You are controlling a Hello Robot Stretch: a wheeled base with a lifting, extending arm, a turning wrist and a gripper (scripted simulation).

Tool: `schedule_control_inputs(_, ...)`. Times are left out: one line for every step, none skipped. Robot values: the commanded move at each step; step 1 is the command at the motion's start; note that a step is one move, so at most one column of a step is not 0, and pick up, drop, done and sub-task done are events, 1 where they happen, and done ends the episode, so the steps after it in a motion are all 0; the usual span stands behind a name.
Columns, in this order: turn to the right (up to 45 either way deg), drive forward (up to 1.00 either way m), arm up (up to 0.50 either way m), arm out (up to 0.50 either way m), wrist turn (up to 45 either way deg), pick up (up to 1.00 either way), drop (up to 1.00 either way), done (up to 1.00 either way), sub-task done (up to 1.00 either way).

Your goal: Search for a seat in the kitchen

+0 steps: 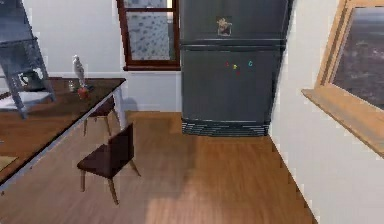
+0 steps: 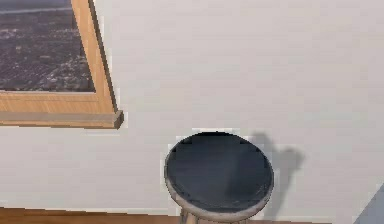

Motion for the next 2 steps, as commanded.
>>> schedule_control_inputs(-3.0, 0.00, 0.00, 0.00, 0.0, 0.00, 0.00, 0.00, 0.00)
schedule_control_inputs(0.0, 0.60, 0.00, 0.00, 0.0, 0.00, 0.00, 0.00, 0.00)
